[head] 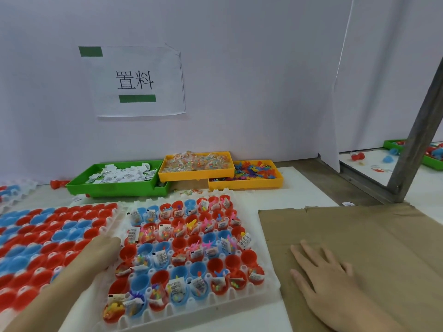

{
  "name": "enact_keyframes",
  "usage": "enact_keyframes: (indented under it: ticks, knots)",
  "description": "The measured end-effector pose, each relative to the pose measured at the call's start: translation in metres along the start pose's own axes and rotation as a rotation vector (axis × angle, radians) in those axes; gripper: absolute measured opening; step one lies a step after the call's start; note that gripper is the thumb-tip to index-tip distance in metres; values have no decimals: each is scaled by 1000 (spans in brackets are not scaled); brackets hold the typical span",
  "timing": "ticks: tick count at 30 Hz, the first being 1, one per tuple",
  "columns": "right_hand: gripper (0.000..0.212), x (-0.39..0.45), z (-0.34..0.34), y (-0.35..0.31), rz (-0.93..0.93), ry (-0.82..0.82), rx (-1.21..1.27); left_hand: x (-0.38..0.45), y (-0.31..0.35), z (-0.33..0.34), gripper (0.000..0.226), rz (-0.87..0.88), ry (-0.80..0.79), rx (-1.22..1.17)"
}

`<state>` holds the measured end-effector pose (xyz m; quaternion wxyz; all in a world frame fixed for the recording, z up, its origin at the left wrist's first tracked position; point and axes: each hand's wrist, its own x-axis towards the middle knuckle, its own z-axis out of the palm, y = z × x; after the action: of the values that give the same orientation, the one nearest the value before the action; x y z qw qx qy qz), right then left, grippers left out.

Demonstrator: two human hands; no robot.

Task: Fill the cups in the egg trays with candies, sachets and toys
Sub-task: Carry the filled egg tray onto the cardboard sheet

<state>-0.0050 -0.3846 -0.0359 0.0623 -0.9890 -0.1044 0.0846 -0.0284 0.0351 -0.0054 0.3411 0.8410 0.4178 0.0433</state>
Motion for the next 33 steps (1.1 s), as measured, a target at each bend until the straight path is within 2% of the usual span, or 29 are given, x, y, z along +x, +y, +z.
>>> enact_keyframes:
  ticks: [9, 16, 26, 29, 33]
  knots:
    - [57, -1, 13, -2, -37, 15, -23, -2, -1, -3, 24, 172, -20, 238]
    - [59, 0, 6, -12, -80, -4, 18, 1, 5, -15, 21, 174, -28, 253]
    - [56, 17, -3, -20, -159, 37, 93, 13, 11, -22, 23, 201, -23, 503]
    - [58, 23, -8, 2, -80, 117, 119, 15, 13, -26, 25, 224, -38, 566]
    - [63, 35, -10, 9, -3, 43, 31, 15, 15, -27, 27, 230, -62, 688]
